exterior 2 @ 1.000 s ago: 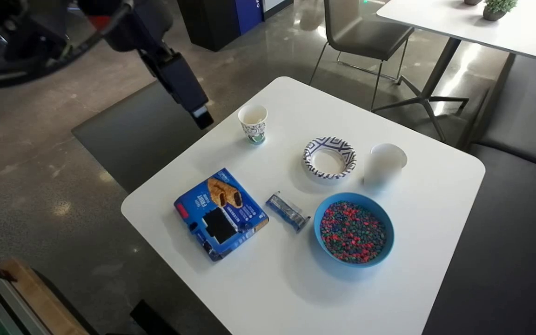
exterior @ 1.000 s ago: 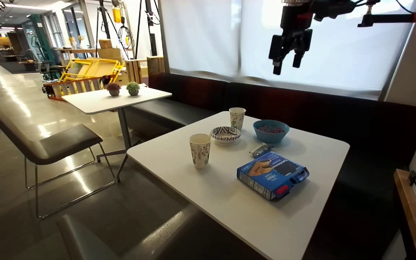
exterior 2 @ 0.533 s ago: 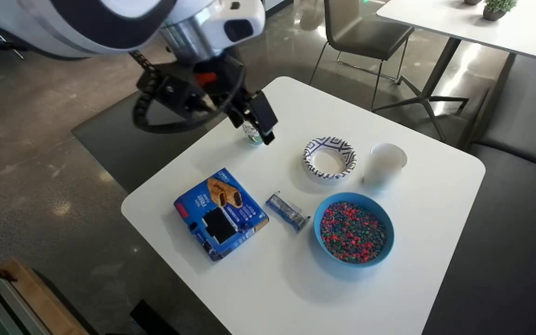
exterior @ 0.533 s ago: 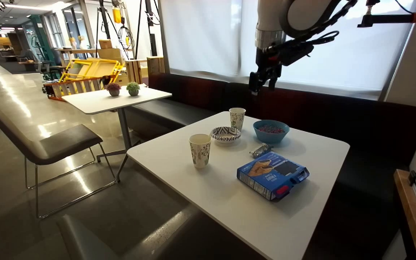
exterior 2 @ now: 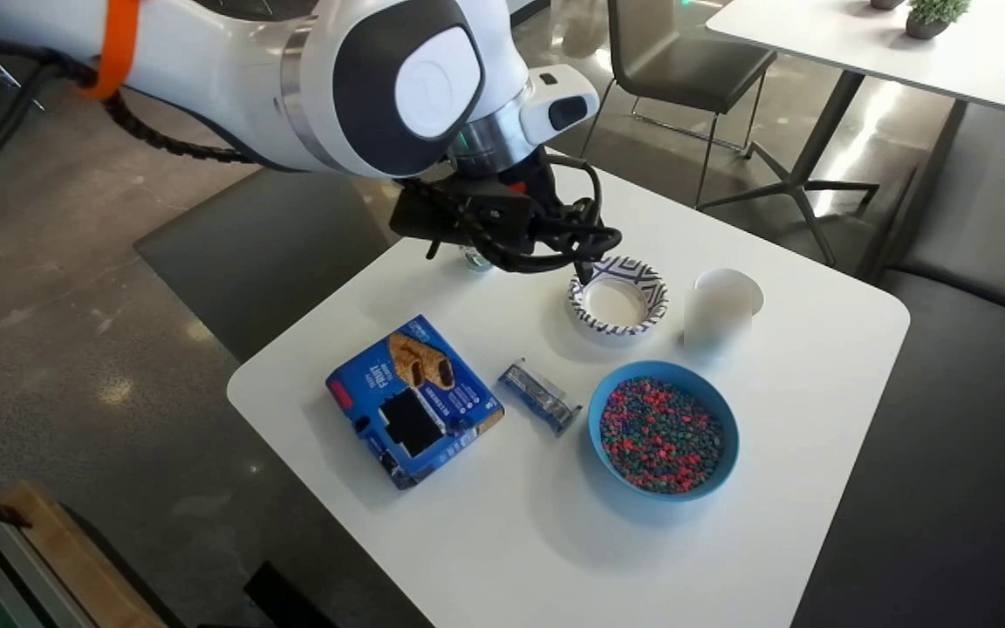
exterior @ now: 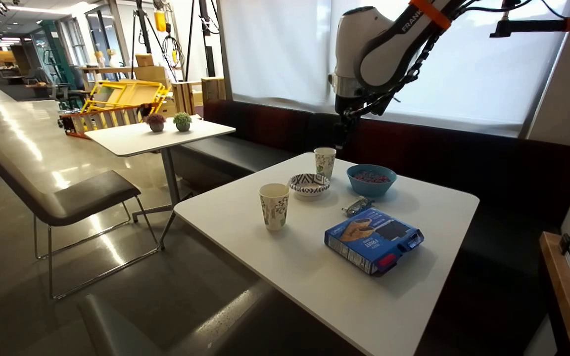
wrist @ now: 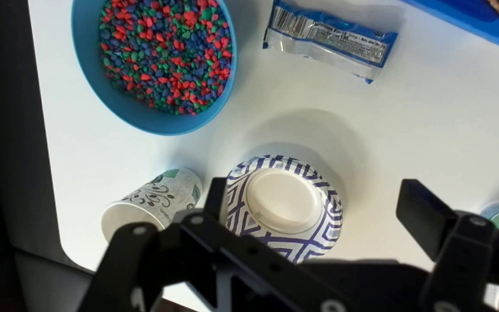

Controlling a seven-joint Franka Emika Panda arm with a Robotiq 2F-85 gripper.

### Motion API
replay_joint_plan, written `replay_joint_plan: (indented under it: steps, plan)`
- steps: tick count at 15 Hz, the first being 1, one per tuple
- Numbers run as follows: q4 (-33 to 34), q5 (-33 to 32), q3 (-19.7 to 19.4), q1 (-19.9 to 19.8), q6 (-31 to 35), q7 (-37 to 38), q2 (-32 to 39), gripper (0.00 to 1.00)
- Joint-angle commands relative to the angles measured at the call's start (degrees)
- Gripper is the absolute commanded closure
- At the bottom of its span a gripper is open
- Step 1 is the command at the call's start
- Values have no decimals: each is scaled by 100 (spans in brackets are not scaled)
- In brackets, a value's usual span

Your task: Remove one bowl from the other bowl

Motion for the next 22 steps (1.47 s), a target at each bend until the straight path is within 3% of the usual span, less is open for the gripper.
replay_joint_plan:
  steps: [1,5,8,11,16,22]
  plan:
    - [38,80,-132,131,1,-71,32,0]
    - [67,81,-131,130,1,-89,40,0]
    - [259,585,50,-47,88,-646,345,0]
    - [492,949,185,-188,303,-1360,738,0]
    - [1151,1938,967,-891,80,-3394,1467,0]
    - [1944,1716,996,-1028,177,-4552,2227,0]
